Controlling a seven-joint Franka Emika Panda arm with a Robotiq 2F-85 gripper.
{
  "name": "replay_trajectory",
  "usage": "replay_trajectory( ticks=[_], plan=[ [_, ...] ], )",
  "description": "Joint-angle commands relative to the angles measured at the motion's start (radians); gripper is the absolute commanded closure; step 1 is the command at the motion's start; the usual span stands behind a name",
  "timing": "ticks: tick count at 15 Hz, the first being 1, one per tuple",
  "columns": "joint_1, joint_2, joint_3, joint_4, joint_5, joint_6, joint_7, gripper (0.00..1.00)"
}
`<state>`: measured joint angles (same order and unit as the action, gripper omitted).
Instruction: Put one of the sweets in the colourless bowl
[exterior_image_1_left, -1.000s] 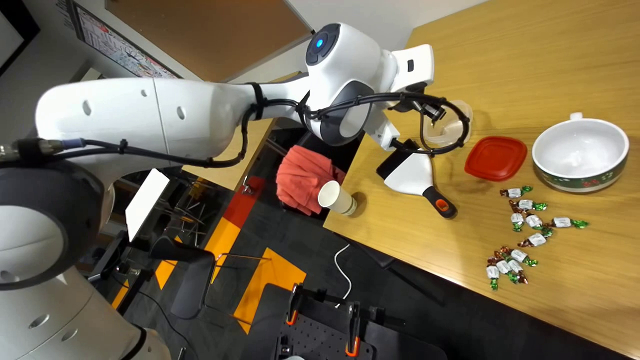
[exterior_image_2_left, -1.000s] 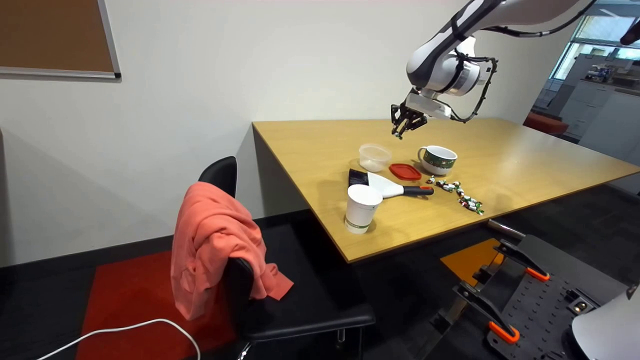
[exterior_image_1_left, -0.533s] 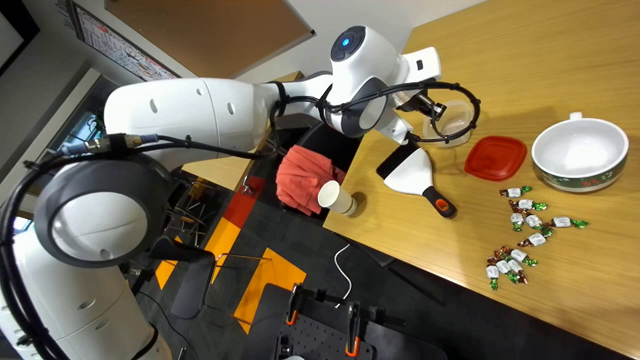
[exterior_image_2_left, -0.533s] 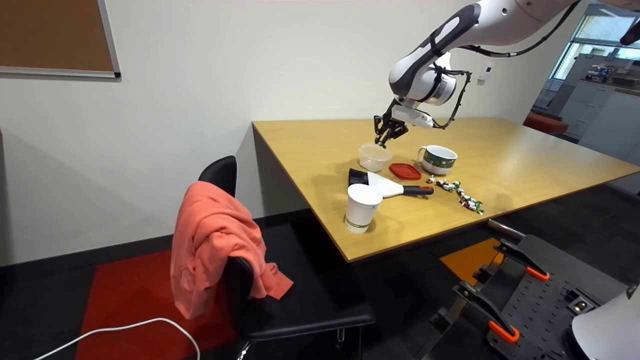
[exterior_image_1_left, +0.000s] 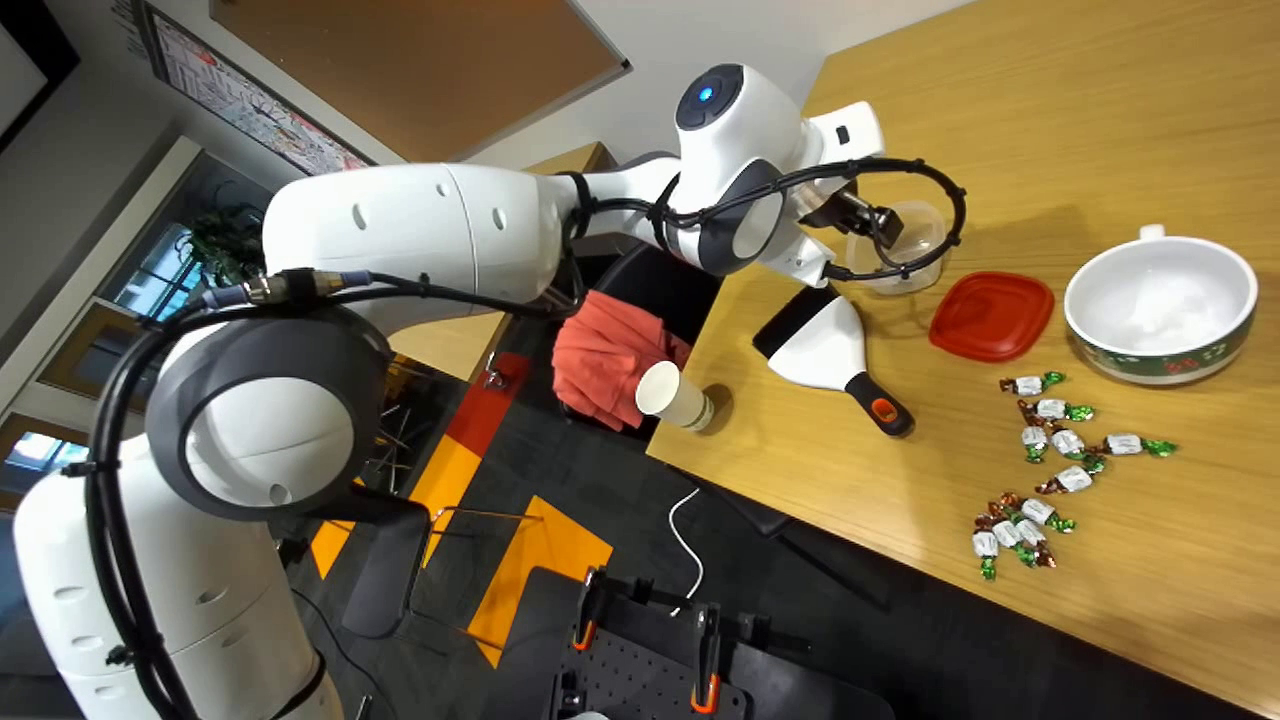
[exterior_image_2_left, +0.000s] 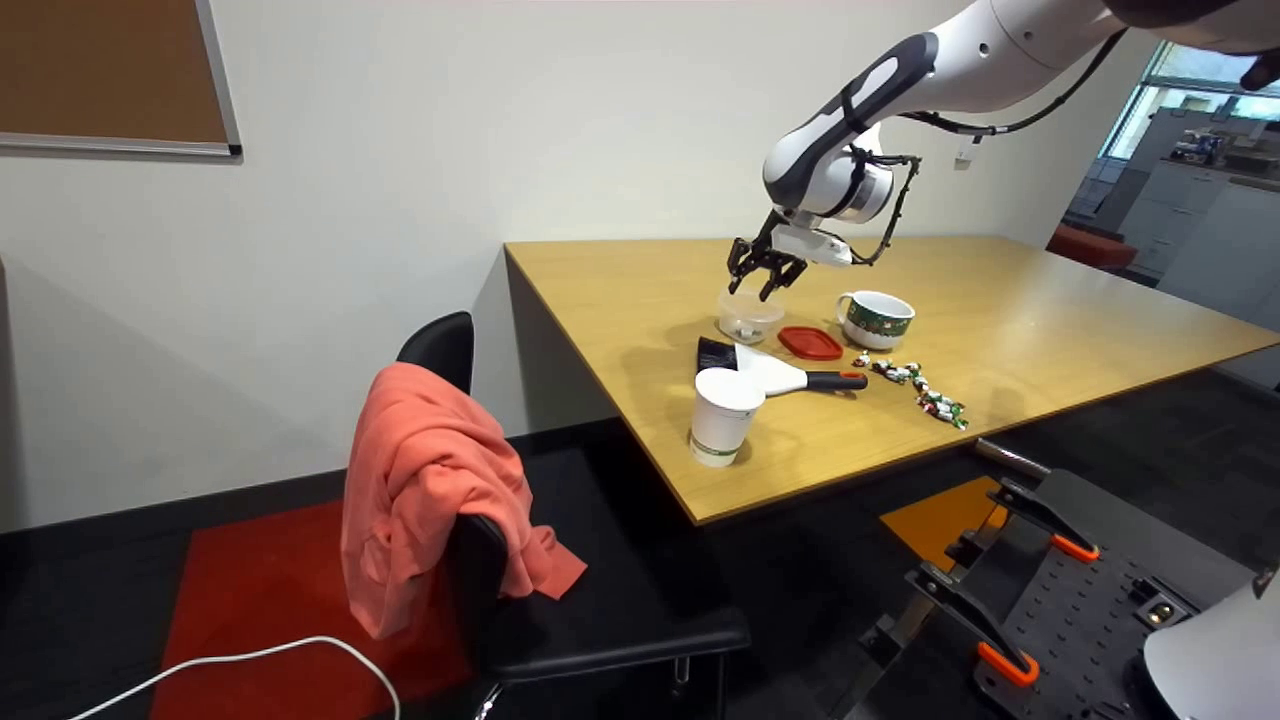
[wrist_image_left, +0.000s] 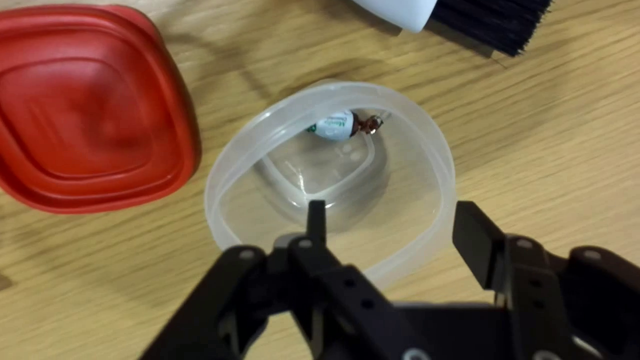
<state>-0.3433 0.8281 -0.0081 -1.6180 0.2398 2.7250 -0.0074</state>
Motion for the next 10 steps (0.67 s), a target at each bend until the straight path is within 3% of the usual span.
replay_trajectory(
  ticks=[1, 10],
  plan=[
    [-0.002, -0.029, 0.005, -0.019, -0.001, 0.027, -0.033, 0.01],
    [0.001, -0.208, -0.007, -0.195, 0.018, 0.056, -0.016, 0.00]
  ],
)
